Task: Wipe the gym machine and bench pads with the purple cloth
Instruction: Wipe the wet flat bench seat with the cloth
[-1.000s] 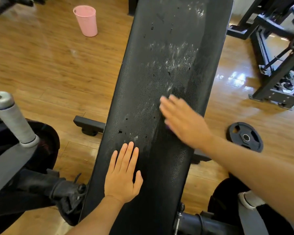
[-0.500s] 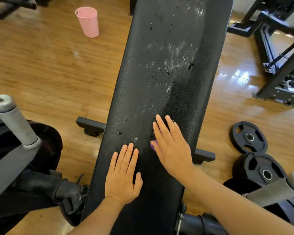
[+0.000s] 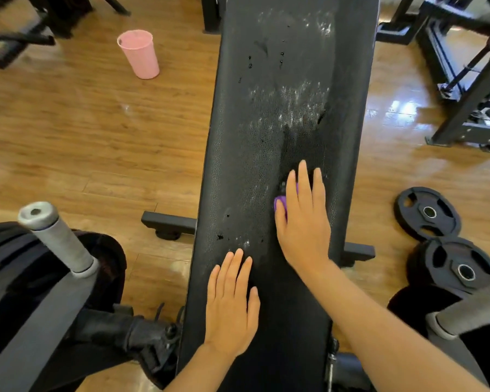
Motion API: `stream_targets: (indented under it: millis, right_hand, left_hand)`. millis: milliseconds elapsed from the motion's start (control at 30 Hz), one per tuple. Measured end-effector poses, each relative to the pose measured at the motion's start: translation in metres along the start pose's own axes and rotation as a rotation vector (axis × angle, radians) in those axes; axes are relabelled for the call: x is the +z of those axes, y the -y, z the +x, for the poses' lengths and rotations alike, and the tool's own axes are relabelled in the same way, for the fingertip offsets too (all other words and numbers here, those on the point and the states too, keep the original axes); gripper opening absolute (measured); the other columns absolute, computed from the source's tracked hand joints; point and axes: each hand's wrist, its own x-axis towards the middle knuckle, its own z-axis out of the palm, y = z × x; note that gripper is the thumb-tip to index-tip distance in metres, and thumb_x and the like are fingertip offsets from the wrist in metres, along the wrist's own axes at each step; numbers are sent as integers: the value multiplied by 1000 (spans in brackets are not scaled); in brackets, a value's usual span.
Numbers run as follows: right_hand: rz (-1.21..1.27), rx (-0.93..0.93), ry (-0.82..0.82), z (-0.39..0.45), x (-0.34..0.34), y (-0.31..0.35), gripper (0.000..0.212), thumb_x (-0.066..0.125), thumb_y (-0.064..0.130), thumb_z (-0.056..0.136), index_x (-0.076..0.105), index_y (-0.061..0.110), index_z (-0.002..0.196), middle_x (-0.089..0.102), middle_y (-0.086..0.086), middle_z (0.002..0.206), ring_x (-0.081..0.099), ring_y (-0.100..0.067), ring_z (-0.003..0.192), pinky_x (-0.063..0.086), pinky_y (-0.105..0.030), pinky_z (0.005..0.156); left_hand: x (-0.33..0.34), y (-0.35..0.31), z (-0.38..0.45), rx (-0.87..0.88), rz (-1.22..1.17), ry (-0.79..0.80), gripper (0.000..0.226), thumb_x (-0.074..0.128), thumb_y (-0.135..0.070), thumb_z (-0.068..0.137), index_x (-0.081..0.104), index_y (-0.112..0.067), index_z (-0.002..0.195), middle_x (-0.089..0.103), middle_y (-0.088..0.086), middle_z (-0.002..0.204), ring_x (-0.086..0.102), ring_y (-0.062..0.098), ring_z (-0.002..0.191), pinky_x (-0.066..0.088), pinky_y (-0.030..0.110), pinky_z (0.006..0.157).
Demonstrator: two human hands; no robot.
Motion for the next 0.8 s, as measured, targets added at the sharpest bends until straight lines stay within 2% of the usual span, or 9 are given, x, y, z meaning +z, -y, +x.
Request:
stream_targets:
  millis: [100,267,367,500,567,667,800]
  right_hand:
    - [-10,-69,38,-42,-1,-3,49,44,27,104,43,1,145,35,-17,155,27,-39,145,39,-52,110]
    - [21,-174,59,-30,0,-16,49,51,23,99,46,5,144,37,-11,155,30,-32,146,37,-49,112]
    - [-10,-130,5,28,-1,-19,48,46,22,100,45,4,145,37,-13,155,30,-33,145,35,-49,114]
    - [-11,13,-83,164,-6,-26,50,36,23,99,46,0,143,40,-17,152,34,-39,141,37,-52,112]
    - [23,92,-81,198,-6,-24,53,30,25,100,44,-1,144,37,-17,154,32,-40,142,35,-53,112]
    - [39,115,-105,181,-3,-18,50,36,24,103,39,-1,147,33,-16,156,26,-38,145,39,-52,110]
    - [-14,2,-30,74,-6,-10,48,39,24,103,44,1,145,36,-17,155,27,-37,145,38,-52,111]
  left_hand:
    - [-23,0,34,20,-66,-50,49,41,-27,98,45,-8,143,36,6,154,32,21,145,5,36,125]
    - [-43,0,150,57,-27,-88,56,37,-23,101,32,-3,153,24,12,163,15,24,153,4,39,126]
    - [-35,2,170,59,100,-63,60,31,-28,102,24,-3,156,17,13,165,10,25,154,8,42,125]
    - [-28,6,169,98,202,-81,64,33,-31,98,25,-2,155,21,15,163,14,28,153,7,43,125]
    - [-29,6,170,106,225,-83,66,35,-31,97,24,-3,155,21,15,163,13,27,153,5,42,125]
    - [-29,8,170,115,212,-87,67,36,-31,96,23,-3,155,21,15,163,12,27,153,5,41,126]
    - [-28,8,171,121,209,-97,66,38,-29,95,26,-1,154,22,17,163,13,28,153,6,43,126]
